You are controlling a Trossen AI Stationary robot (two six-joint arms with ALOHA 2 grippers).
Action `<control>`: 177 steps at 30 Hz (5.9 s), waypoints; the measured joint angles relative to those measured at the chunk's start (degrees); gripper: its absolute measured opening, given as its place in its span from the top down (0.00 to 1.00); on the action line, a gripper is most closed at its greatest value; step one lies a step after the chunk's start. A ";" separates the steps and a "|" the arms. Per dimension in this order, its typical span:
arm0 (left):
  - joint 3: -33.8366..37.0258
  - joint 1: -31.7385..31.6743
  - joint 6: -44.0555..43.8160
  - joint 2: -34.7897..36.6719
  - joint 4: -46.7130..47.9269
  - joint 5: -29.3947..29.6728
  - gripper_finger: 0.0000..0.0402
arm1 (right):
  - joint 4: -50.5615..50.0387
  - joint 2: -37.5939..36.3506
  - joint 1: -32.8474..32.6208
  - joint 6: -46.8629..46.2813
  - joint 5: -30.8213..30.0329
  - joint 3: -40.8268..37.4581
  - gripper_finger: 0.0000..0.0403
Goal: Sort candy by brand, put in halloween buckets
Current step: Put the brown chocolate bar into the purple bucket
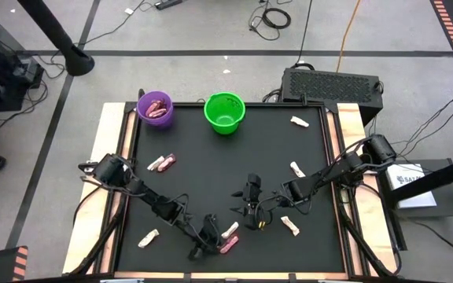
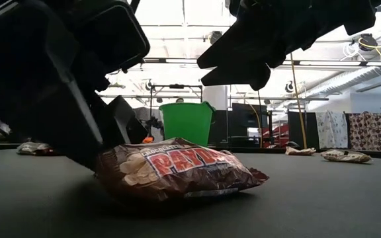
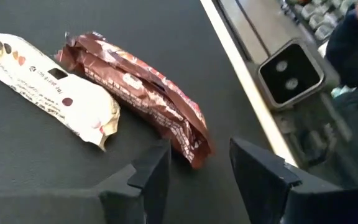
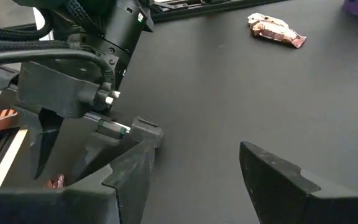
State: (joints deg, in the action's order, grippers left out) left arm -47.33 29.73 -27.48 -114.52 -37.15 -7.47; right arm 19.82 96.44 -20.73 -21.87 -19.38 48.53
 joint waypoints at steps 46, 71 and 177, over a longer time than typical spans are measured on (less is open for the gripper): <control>-7.90 0.29 -3.48 -2.59 14.74 1.05 0.78 | -0.01 0.00 0.00 -0.02 0.00 0.00 0.43; -8.04 -5.58 7.03 35.67 69.40 28.70 1.00 | -1.72 0.00 -0.01 -1.51 0.00 0.02 0.43; -0.02 -42.60 35.57 19.58 84.46 17.20 0.86 | -2.15 0.00 -0.74 -1.29 0.04 0.02 0.43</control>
State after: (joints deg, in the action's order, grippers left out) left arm -47.35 -12.87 8.09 -94.94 47.31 9.74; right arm 17.67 96.44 -21.47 -23.16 -19.33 48.56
